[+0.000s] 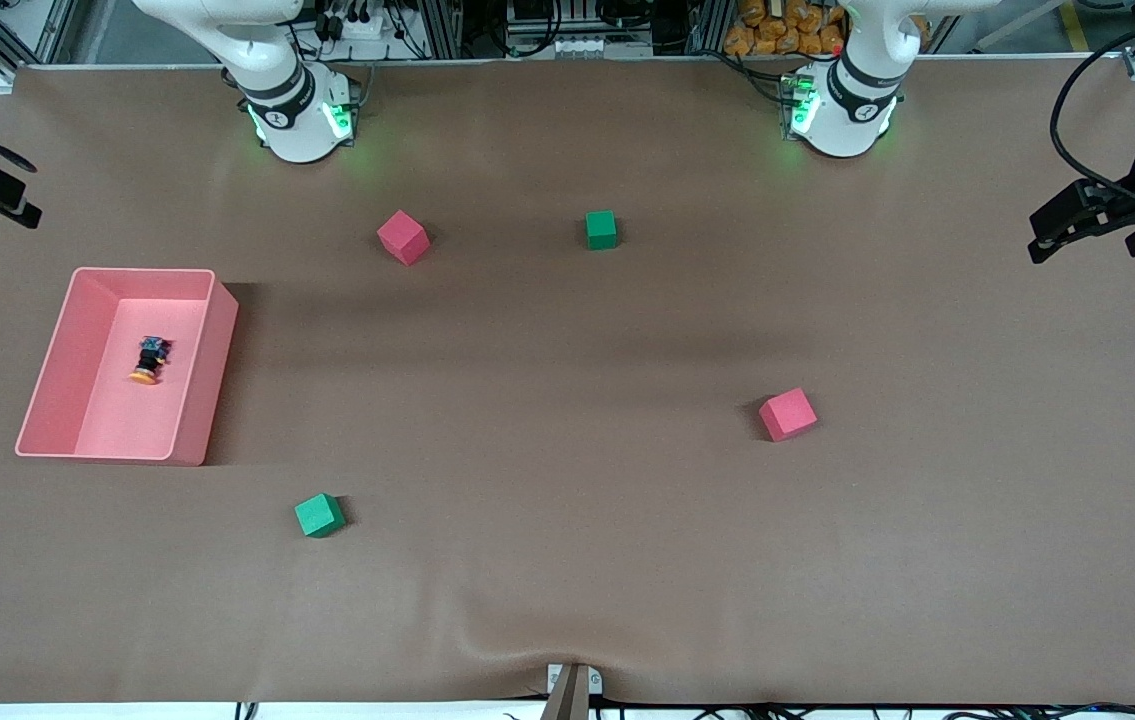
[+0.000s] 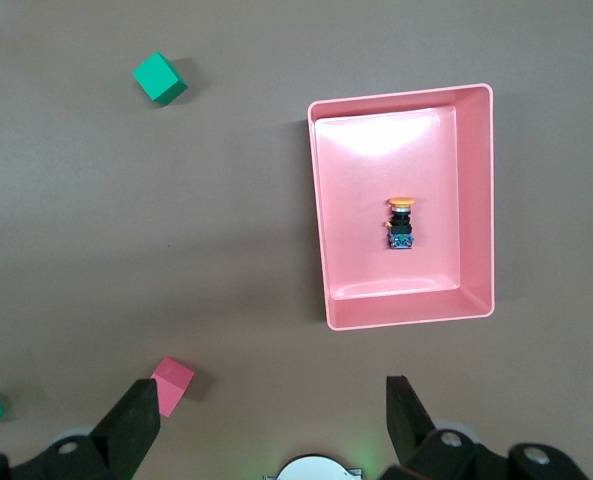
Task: Place and upright button with both arms
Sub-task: 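Move the right gripper toward the pink tray holding the button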
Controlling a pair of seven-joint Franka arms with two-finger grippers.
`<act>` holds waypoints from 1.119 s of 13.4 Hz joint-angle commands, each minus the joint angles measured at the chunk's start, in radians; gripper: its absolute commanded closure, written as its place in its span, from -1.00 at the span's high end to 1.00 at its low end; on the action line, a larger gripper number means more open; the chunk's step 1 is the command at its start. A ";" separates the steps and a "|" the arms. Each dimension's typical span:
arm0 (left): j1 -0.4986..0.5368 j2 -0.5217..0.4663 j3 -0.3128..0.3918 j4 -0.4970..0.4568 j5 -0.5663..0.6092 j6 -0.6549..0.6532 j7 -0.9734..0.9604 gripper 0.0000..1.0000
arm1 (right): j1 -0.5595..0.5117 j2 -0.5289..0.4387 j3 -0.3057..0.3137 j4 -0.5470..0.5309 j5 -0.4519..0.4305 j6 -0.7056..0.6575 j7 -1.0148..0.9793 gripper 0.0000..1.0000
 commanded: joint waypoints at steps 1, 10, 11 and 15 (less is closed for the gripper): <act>0.001 -0.005 -0.003 0.009 0.004 -0.009 -0.005 1.00 | -0.006 0.004 0.005 -0.001 0.000 -0.006 0.000 1.00; 0.002 -0.005 -0.003 0.010 0.004 -0.009 -0.007 1.00 | -0.107 0.190 0.004 -0.019 -0.045 0.110 -0.002 1.00; 0.002 -0.005 -0.003 0.012 0.004 -0.009 -0.007 1.00 | -0.122 0.209 0.004 -0.036 -0.045 0.149 -0.003 1.00; 0.001 -0.008 -0.003 0.007 0.004 -0.009 -0.007 1.00 | -0.144 0.275 0.004 -0.119 -0.062 0.298 -0.003 1.00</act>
